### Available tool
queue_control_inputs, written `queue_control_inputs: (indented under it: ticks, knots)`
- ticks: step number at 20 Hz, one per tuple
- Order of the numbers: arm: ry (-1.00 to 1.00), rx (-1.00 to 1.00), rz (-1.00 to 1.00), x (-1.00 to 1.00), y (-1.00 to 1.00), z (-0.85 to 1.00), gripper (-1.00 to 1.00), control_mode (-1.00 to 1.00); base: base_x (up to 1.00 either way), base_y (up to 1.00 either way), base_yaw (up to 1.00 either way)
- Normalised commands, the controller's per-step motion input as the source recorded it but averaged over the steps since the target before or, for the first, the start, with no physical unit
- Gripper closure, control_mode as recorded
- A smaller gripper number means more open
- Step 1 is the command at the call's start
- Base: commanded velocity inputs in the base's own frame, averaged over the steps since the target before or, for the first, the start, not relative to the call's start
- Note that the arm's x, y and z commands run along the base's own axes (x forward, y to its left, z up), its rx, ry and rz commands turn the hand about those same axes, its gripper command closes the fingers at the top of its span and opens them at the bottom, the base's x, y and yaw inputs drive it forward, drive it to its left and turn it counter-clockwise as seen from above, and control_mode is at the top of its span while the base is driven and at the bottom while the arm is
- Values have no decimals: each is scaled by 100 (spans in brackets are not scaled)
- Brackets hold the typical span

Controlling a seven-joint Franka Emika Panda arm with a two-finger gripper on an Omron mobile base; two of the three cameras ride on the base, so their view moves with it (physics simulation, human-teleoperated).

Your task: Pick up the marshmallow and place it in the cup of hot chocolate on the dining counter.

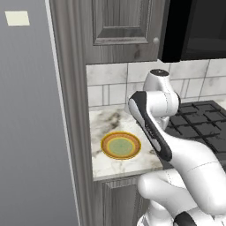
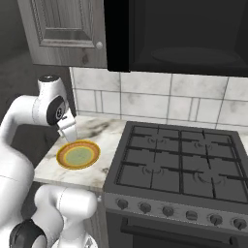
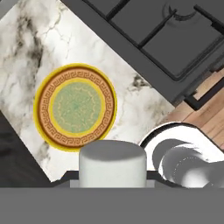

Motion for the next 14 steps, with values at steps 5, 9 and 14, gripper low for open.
queue_control_inputs:
  ticks: [5,9,14]
  knots:
    - [-8,-5,0,-54,-36,47,100,-100,0,0,0]
    - [-5,-2,0,-25,-22,32,100,-100,0,0,0]
    - [-2,-1,2,-29,-11,34,100,-100,0,0,0]
